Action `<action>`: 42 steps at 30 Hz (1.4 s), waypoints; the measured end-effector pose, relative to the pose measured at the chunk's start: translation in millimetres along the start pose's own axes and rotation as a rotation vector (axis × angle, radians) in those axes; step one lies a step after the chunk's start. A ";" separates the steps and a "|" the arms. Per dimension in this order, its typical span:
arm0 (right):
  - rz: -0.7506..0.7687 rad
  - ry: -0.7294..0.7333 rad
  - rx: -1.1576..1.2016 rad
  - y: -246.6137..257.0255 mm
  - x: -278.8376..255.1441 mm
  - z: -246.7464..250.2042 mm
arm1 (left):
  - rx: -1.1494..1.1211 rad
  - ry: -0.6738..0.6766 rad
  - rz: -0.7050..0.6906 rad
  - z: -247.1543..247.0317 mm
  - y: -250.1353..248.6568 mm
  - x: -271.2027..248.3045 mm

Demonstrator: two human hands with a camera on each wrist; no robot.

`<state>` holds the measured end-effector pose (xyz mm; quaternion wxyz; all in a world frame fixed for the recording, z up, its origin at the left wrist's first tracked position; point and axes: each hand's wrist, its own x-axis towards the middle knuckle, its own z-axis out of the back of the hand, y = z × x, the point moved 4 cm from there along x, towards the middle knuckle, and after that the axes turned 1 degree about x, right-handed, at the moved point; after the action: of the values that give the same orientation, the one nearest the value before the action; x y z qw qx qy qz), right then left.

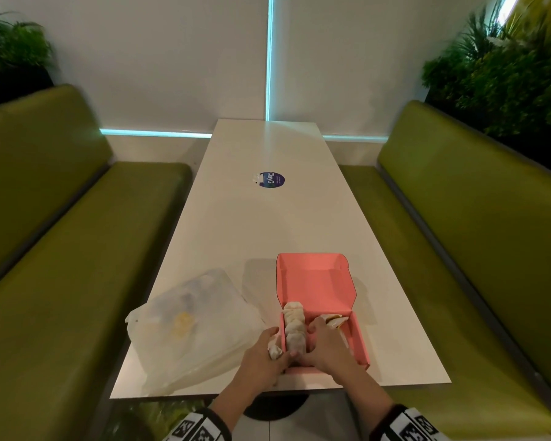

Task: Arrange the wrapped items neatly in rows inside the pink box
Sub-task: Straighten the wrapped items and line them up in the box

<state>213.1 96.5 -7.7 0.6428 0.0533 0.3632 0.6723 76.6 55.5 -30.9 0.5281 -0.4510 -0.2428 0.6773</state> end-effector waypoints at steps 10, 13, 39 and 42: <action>-0.004 -0.089 0.031 4.6 3.2 -7.0 | 0.068 0.014 -0.025 1.1 -7.3 -5.2; -0.004 -0.079 0.004 3.2 3.4 -7.3 | 0.080 0.009 -0.009 0.0 -8.1 -4.2; -0.004 -0.281 -0.603 -39.3 0.6 39.6 | 0.099 -0.001 -0.123 15.4 -16.9 0.4; 0.031 -0.287 -0.683 -39.5 0.1 33.3 | 0.123 0.008 -0.126 14.0 -14.5 2.0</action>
<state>263.7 107.1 -5.4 0.6578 -0.0651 0.0234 0.7500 71.6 64.1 -13.2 0.5972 -0.4043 -0.2264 0.6547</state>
